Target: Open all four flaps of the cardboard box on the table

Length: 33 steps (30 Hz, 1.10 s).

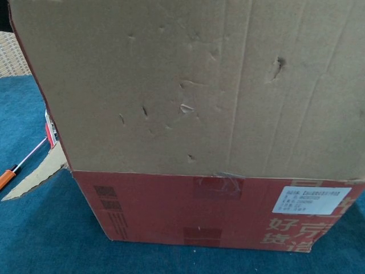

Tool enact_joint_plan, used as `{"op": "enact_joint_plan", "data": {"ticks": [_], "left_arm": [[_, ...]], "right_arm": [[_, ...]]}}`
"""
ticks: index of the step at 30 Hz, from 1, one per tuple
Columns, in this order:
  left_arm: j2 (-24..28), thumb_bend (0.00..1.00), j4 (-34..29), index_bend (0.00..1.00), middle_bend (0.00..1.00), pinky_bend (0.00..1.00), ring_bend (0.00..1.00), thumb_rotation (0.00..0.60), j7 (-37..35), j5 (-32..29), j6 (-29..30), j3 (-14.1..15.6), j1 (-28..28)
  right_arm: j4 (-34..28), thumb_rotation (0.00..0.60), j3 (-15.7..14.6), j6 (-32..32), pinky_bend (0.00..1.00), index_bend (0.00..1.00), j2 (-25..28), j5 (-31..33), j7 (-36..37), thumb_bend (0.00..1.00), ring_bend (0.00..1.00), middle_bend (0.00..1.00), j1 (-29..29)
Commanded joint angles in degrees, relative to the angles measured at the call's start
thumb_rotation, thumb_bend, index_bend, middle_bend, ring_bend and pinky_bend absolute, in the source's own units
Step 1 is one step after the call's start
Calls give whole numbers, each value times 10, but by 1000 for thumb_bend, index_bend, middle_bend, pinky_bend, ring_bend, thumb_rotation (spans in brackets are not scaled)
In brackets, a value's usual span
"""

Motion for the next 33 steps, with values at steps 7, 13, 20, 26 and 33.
{"op": "enact_joint_plan", "data": {"ticks": [7,13,20,26,33], "left_arm": [[-3,214,0,407,0,0,0,137,16,11,20,44,-25],[-6,215,-8,406,0,0,0,134,28,22,26,66,-36],[-4,215,-16,406,0,0,0,134,45,28,41,93,-49],[-4,214,-21,406,0,0,0,132,53,39,38,111,-62],[-9,214,-30,405,0,0,0,131,64,48,18,135,-86]], "right_arm": [[-3,600,-1,2,0,220,2,0,-3,1000,0,93,-1],[-5,600,-3,2,0,220,2,-2,-4,1000,0,93,-2],[-7,600,-3,5,0,216,3,-2,-4,1000,0,92,-3],[-8,600,-4,6,0,216,3,-3,-4,1000,0,93,-4],[-5,600,-5,9,0,216,4,-4,2,1000,0,92,-7]]}}
